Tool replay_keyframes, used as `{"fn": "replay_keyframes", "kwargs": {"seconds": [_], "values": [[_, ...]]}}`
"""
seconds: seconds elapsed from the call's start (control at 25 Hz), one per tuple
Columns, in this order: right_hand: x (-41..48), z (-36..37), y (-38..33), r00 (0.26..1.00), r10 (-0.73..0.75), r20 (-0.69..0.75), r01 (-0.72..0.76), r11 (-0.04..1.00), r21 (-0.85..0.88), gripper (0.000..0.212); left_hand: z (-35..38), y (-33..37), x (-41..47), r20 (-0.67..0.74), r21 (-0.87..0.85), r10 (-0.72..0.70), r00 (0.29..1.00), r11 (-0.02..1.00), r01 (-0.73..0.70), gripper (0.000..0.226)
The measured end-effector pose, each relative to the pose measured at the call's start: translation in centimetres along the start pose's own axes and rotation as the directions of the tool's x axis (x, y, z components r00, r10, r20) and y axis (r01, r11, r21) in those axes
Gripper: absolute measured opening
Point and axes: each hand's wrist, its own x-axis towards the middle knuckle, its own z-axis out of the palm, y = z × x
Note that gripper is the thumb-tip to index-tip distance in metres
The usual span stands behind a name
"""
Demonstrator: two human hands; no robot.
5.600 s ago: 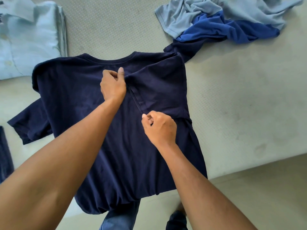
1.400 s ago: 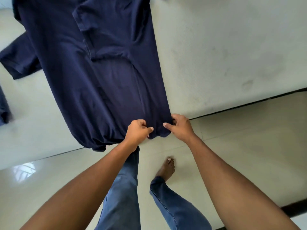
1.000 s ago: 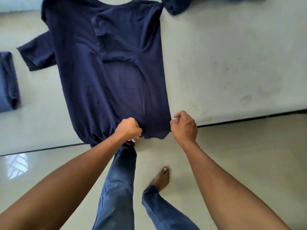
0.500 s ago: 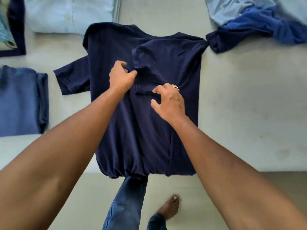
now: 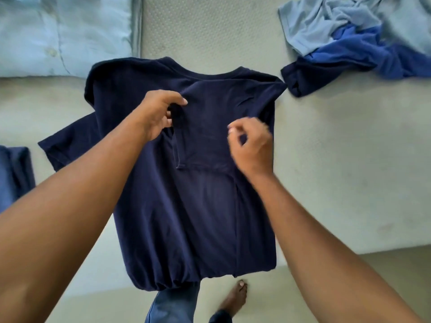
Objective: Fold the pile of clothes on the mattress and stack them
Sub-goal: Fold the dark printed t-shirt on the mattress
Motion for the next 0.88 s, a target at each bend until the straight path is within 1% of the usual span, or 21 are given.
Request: {"fn": "replay_keyframes", "kwargs": {"seconds": [0.04,0.08,0.12,0.16,0.2,0.24,0.28,0.32,0.36,0.4,0.44,0.52,0.56,0.6,0.64,0.68,0.72,0.76,0.8,0.84,0.88], "values": [[2.5,-1.4,1.8,0.994,0.063,-0.093,-0.069,0.995,-0.067,0.016,-0.2,0.3,0.3,0.090,0.028,-0.022,0.996,0.999,0.019,0.028],[5.1,-2.7,3.4,0.986,0.100,-0.131,-0.117,0.985,-0.130,0.023,-0.3,0.6,0.5,0.154,0.070,-0.031,0.988,0.997,0.021,0.031],[7.6,-3.9,4.5,0.988,0.122,-0.095,-0.139,0.970,-0.200,0.032,-0.5,1.0,0.9,0.180,0.122,-0.028,0.983,0.992,0.006,0.031],[9.8,-4.6,5.2,0.989,0.146,0.014,-0.136,0.950,-0.279,0.039,-0.5,1.3,1.2,0.183,0.182,-0.017,0.983,0.983,-0.017,0.027],[11.5,-5.1,5.6,0.971,0.181,0.155,-0.111,0.920,-0.377,0.043,-0.5,1.6,1.5,0.168,0.250,-0.005,0.986,0.968,-0.038,0.021],[12.8,-5.4,5.8,0.938,0.214,0.274,-0.066,0.884,-0.463,0.042,-0.3,1.8,1.6,0.155,0.316,0.005,0.988,0.947,-0.055,0.020],[13.8,-5.6,5.8,0.908,0.234,0.348,-0.021,0.853,-0.521,0.038,-0.2,2.0,1.7,0.146,0.375,0.015,0.989,0.925,-0.069,0.024],[14.6,-5.7,5.8,0.894,0.231,0.383,0.018,0.837,-0.547,0.032,-0.1,2.0,1.7,0.136,0.413,0.024,0.990,0.907,-0.079,0.031],[15.2,-5.9,5.4,0.895,0.216,0.390,0.040,0.832,-0.553,0.026,0.0,2.0,1.7,0.126,0.417,0.044,0.991,0.904,-0.093,0.036],[15.7,-5.9,5.0,0.908,0.186,0.375,0.057,0.833,-0.551,0.022,0.2,1.9,1.5,0.119,0.377,0.073,0.990,0.919,-0.113,0.037],[16.0,-5.8,4.7,0.930,0.152,0.335,0.058,0.838,-0.542,0.021,0.4,1.6,1.4,0.106,0.295,0.102,0.989,0.947,-0.130,0.031],[15.9,-5.0,4.6,0.969,0.095,0.228,0.026,0.878,-0.478,0.025,0.9,0.9,1.2,0.041,0.080,0.121,0.992,0.989,-0.124,0.013],[15.5,-4.4,4.7,0.975,0.096,0.201,-0.003,0.909,-0.416,0.029,0.8,0.5,1.3,-0.004,0.005,0.123,0.992,0.992,-0.123,0.013],[14.9,-3.9,4.8,0.977,0.108,0.185,-0.040,0.941,-0.337,0.034,0.6,0.1,1.5,-0.047,-0.033,0.128,0.991,0.991,-0.129,0.017],[14.2,-3.5,4.9,0.983,0.122,0.141,-0.084,0.964,-0.251,0.038,0.3,-0.3,1.6,-0.090,-0.041,0.125,0.988,0.991,-0.129,0.023],[13.4,-3.4,5.1,0.987,0.148,0.057,-0.137,0.976,-0.166,0.040,0.0,-0.5,1.7,-0.131,-0.026,0.119,0.984,0.992,-0.124,0.033],[12.7,-3.6,5.2,0.984,0.166,-0.060,-0.171,0.981,-0.088,0.039,-0.3,-0.7,1.7,-0.168,-0.012,0.122,0.978,0.992,-0.126,0.042],[11.9,-3.7,5.3,0.972,0.165,-0.169,-0.174,0.984,-0.042,0.037,-0.5,-0.8,1.6,-0.211,0.004,0.142,0.967,0.990,-0.144,0.047],[11.2,-3.6,5.6,0.965,0.150,-0.214,-0.159,0.987,-0.025,0.036,-0.7,-1.0,1.5,-0.254,0.013,0.176,0.951,0.984,-0.179,0.048],[10.6,-3.4,5.6,0.973,0.153,-0.175,-0.157,0.988,-0.010,0.040,-0.9,-1.2,1.3,-0.287,0.013,0.214,0.934,0.976,-0.219,0.049],[10.1,-3.0,5.6,0.979,0.193,-0.058,-0.193,0.981,0.007,0.050,-1.0,-1.5,1.2,-0.305,-0.007,0.229,0.924,0.970,-0.243,0.050]]}}
